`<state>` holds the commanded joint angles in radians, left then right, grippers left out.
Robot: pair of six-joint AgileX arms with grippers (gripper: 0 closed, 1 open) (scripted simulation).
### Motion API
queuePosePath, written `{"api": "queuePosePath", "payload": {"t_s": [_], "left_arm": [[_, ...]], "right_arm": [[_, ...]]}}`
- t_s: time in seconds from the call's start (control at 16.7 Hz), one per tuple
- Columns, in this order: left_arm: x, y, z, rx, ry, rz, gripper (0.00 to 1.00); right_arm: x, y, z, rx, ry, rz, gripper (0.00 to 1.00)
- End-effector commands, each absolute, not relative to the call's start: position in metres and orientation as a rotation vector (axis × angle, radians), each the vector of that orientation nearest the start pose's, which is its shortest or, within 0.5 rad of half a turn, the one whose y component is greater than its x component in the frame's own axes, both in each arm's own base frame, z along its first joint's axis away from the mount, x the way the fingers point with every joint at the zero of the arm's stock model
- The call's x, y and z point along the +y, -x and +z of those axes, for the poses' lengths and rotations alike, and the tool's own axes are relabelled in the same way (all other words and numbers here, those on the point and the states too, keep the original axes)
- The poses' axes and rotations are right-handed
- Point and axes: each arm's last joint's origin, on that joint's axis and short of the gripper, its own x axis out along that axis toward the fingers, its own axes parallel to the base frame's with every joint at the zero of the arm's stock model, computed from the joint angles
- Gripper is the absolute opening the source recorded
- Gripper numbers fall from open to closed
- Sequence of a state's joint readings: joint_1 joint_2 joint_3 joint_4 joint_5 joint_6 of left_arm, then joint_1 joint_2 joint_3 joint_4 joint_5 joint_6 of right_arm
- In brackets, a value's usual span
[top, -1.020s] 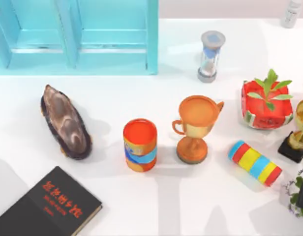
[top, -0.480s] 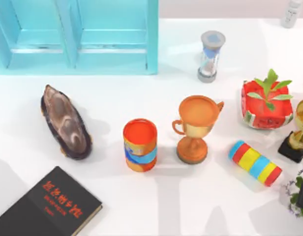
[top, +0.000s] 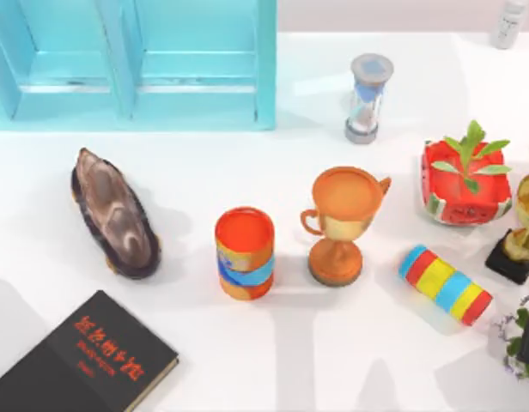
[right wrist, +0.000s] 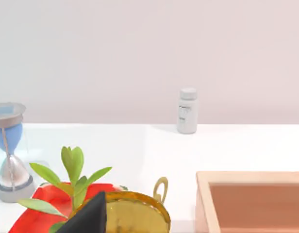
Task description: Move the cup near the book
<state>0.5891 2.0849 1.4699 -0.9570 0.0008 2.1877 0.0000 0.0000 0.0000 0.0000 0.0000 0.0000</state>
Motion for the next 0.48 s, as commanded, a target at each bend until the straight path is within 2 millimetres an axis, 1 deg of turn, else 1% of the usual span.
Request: {"api": "queuePosePath", "payload": {"t_s": [0.18,0.24,0.48], "left_arm": [[0.219,-0.323,0.140,1.199,-1.228,-1.227,0.00],[0.219,-0.324,0.144,1.197,-1.233,-1.227,0.00],[0.219,-0.324,0.175,1.199,-1.221,-1.240,0.00]], "right_arm": [[-0.001,-0.106,0.160,0.000,0.000,0.000,1.00],[-0.001,-0.106,0.160,0.000,0.000,0.000,1.00],[-0.001,-0.106,0.160,0.000,0.000,0.000,1.00]]}}
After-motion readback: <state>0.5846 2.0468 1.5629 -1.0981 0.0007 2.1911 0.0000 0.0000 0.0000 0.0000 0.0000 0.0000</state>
